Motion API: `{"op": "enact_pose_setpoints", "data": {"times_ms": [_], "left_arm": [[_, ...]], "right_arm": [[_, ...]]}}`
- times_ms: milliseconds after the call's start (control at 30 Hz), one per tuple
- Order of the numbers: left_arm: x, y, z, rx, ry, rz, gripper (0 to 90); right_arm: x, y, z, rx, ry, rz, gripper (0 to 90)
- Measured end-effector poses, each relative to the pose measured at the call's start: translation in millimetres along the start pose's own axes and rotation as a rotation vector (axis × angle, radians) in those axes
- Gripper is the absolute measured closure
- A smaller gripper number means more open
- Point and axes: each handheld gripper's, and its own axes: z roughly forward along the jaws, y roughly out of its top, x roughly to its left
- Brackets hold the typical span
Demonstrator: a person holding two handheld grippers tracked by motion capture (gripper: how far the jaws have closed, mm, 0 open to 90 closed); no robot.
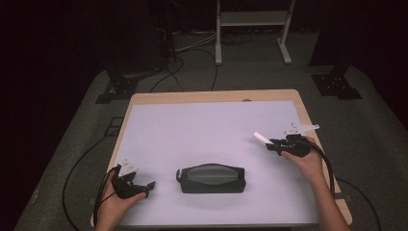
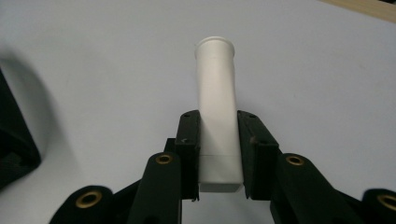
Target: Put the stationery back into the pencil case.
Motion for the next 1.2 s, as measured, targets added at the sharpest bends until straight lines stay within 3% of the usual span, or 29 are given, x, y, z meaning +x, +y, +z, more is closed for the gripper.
{"op": "enact_pose_setpoints", "data": {"times_ms": [433,633,1200], "left_arm": [[0.0,0.0,0.0,0.000,0.000,0.000,2.6],[0.1,0.0,0.0,0.000,0.000,0.000,2.6],[0.0,0.0,0.0,0.000,0.000,0.000,2.7]], "right_arm": [[24.8,15.8,-13.4,-0.035,0.110,-0.046,70.3],[44.1,25.8,-17.4,-0.049,0.173,-0.093,70.4],[89.1,45.7,-15.2,-0.071,0.320,-0.192,70.3]]}}
